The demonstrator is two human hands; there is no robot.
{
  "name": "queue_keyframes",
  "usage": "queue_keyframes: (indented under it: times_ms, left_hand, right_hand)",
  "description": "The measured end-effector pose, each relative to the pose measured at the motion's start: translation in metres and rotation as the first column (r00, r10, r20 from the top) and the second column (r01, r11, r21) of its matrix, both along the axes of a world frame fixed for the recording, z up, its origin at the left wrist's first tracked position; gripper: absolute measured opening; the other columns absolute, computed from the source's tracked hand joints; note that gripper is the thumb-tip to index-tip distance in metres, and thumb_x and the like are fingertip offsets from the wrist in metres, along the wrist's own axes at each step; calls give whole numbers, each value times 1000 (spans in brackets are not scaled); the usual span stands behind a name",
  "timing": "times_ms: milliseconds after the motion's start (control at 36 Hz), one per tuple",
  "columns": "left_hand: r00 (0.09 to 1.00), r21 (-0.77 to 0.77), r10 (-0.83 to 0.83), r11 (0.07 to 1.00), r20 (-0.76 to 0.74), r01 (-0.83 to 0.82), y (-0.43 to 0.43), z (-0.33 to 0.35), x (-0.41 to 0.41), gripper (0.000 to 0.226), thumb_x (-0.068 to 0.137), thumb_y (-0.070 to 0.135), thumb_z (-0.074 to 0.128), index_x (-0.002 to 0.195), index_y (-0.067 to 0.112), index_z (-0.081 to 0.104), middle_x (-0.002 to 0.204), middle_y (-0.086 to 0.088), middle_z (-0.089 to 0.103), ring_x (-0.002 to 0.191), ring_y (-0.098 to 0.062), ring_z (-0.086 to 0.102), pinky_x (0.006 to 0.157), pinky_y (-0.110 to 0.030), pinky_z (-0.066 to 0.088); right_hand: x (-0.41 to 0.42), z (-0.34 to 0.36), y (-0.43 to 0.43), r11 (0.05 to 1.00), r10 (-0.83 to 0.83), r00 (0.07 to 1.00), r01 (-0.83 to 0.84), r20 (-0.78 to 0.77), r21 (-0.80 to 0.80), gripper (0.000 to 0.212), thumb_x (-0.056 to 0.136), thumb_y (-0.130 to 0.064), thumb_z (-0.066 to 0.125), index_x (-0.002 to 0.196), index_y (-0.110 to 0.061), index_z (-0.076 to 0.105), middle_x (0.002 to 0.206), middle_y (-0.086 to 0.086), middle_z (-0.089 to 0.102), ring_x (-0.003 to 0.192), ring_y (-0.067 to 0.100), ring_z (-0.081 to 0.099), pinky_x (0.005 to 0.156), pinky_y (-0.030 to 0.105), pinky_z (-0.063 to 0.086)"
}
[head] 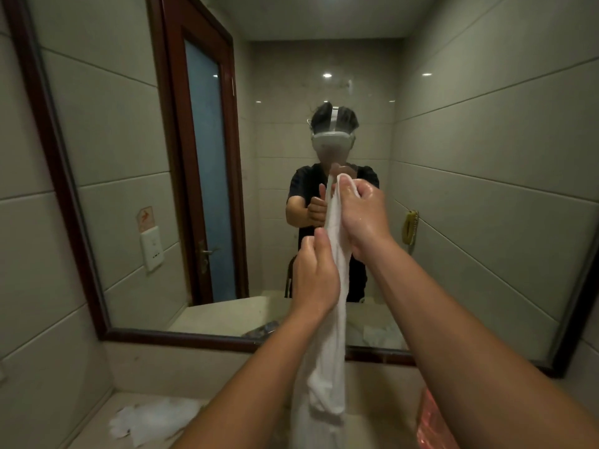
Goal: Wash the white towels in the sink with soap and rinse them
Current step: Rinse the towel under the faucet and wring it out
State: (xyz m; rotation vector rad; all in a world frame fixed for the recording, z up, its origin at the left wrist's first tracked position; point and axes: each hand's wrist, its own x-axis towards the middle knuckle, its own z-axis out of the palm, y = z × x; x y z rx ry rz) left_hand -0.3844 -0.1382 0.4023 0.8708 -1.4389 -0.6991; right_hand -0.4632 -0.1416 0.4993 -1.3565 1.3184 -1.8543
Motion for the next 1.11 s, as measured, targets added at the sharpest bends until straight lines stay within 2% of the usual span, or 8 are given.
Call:
queue_keyframes:
  times_ms: [139, 194, 333, 444, 528, 694, 861, 1111]
  left_hand:
    - [999, -67, 47, 997, 8, -46, 6, -7, -11, 77, 95, 77, 15, 130, 21, 55, 120, 3, 54, 101, 1, 56, 81, -14, 44]
    - [994, -94, 104, 990, 12, -103, 6, -4, -15, 64, 103, 69, 19, 133, 21, 50, 122, 3, 48, 104, -3, 53, 81, -15, 42]
    - [995, -94, 85, 992, -43, -89, -3, 11, -10, 48, 108, 59, 19, 107, 25, 53, 96, 2, 59, 79, -2, 59, 68, -18, 47]
    - [994, -96, 75, 992, -78, -82, -15, 30, 9, 52, 112, 48, 27, 112, 14, 66, 90, 6, 65, 82, -4, 65, 65, -7, 46]
    - [991, -80, 104, 991, -89, -111, -24, 50, 19, 49, 114, 46, 31, 96, 17, 66, 84, 3, 66, 75, -3, 63, 59, -8, 45]
    - [993, -167, 87, 983, 84, -72, -32, 98, 21, 51, 114, 48, 34, 77, 24, 58, 70, 7, 61, 60, -1, 57, 53, -14, 39]
    - [986, -257, 99, 964, 135, -61, -32, 120, 27, 53, 116, 44, 29, 72, 30, 54, 67, 12, 59, 55, 12, 55, 52, -10, 37]
    - [989, -198, 40, 980, 145, -10, -26, 110, 43, 48, 113, 49, 34, 74, 30, 55, 67, 13, 56, 55, 7, 54, 53, -10, 38]
  right_hand:
    - [10, 9, -2, 1000, 0, 1000, 0, 26, -6, 34, 105, -48, 59, 87, -22, 71, 95, 19, 76, 92, 37, 77, 85, 60, 63]
    - [14, 17, -2, 999, -21, 1000, 21, 15, -28, 33, 107, -42, 59, 86, -19, 71, 93, 17, 76, 91, 35, 76, 85, 58, 63]
    - [8, 28, -2, 996, -56, 998, 57, 21, -67, 45, 101, -49, 61, 93, -5, 69, 97, 25, 72, 94, 45, 74, 82, 66, 60]
    - [-18, 26, -3, 993, -109, 994, 109, 8, -37, 33, 104, -51, 58, 85, -27, 72, 98, 11, 74, 99, 30, 72, 94, 56, 59]
    - [-32, 18, 1, 989, -142, 987, 144, -70, 25, 33, 104, -55, 54, 89, -32, 72, 109, 2, 71, 100, 20, 68, 88, 44, 60]
    - [-30, 2, 19, 980, 180, 961, -157, -210, 121, 30, 106, -53, 56, 119, -32, 71, 108, -14, 65, 102, 13, 64, 86, 33, 55]
    - [-31, 16, 25, 942, 319, 937, -296, -144, 160, 26, 89, -46, 82, 105, -24, 85, 101, -2, 82, 98, 21, 79, 98, 48, 61]
    - [-26, 17, 21, 931, 359, 932, -362, 51, 50, 32, 104, -28, 68, 107, 2, 77, 94, 15, 80, 81, 27, 78, 71, 36, 64]
